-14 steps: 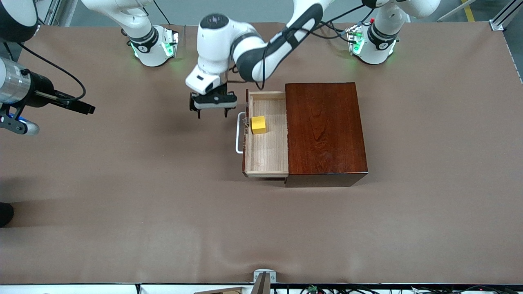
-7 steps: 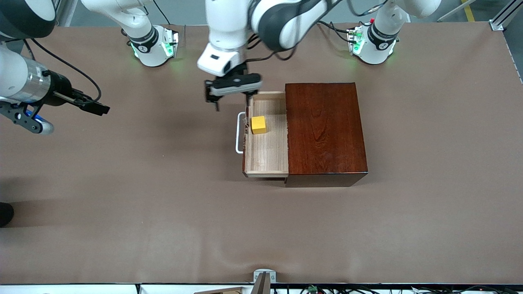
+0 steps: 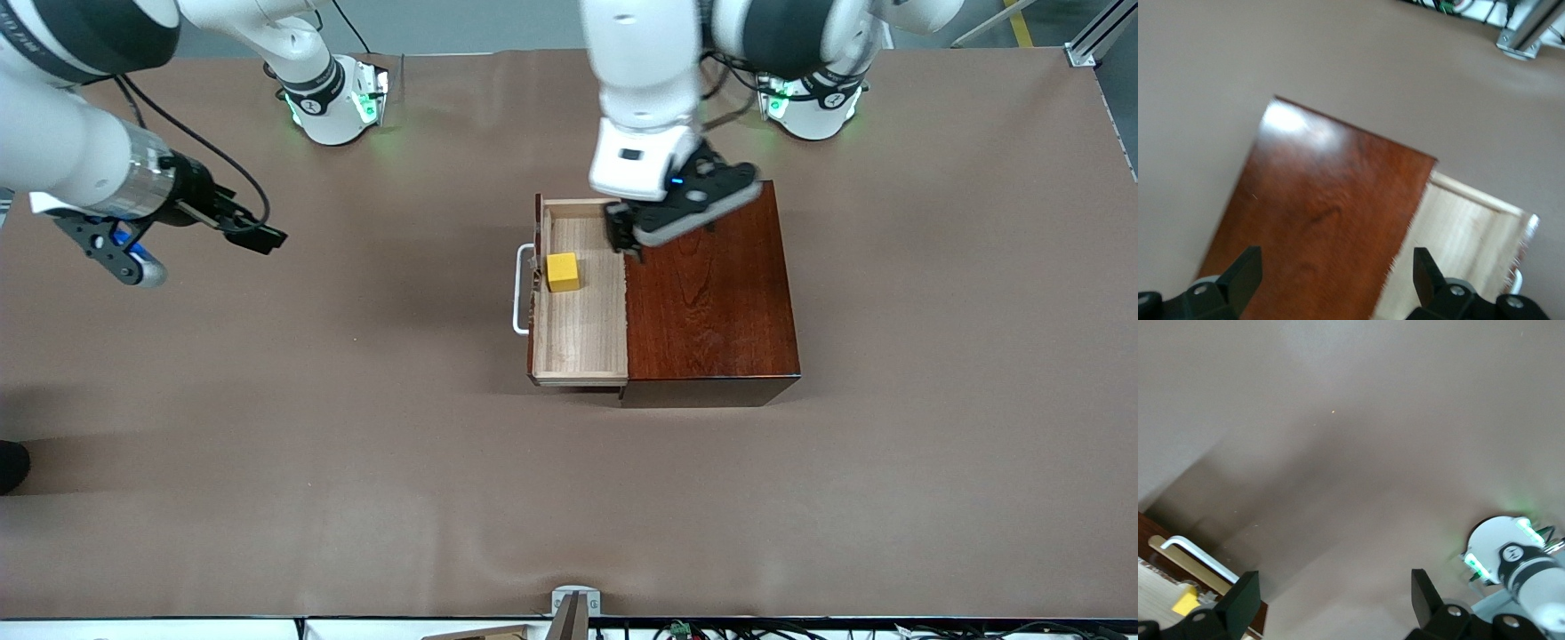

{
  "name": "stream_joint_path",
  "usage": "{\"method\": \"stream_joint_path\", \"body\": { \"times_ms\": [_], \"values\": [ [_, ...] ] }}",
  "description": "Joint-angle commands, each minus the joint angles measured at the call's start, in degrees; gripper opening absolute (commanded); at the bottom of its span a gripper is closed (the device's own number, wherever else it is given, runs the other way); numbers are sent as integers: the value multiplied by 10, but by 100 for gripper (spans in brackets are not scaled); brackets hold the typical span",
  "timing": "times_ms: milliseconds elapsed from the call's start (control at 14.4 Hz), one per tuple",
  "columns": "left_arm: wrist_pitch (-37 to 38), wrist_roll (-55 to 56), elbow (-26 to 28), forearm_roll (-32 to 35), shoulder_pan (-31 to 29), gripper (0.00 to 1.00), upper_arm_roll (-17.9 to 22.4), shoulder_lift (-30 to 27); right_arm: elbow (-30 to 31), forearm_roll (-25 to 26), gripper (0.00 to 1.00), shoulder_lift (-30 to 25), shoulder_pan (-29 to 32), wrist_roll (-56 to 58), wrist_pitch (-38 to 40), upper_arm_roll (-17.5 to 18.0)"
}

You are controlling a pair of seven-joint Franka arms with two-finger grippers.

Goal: Open drawer, take yellow block, close drawer

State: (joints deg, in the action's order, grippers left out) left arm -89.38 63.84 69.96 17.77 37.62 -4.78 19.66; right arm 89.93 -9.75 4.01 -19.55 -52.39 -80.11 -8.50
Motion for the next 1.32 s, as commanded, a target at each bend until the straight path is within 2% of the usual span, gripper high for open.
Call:
{"method": "stream_joint_path", "body": {
  "times_ms": [0,347,694,833,1249],
  "values": [
    [10,-86,16,7,-55,100,-8,-37,19,-8,100,-7,-35,-69,-26,-4],
    [33,-220,16,-19,-148,100,-13,-56,34,-8,100,-6,-91,-212,-71,-4],
    [33,-331,17,-54,-220,100,-13,-74,49,-8,100,-3,-137,-292,-108,-4],
    [31,-374,18,-92,-252,100,-13,-86,50,-8,100,0,-150,-315,-110,-4],
    [29,-477,98,-152,-323,100,-12,-158,101,-8,100,7,-211,-418,-198,-4]
  ]
}}
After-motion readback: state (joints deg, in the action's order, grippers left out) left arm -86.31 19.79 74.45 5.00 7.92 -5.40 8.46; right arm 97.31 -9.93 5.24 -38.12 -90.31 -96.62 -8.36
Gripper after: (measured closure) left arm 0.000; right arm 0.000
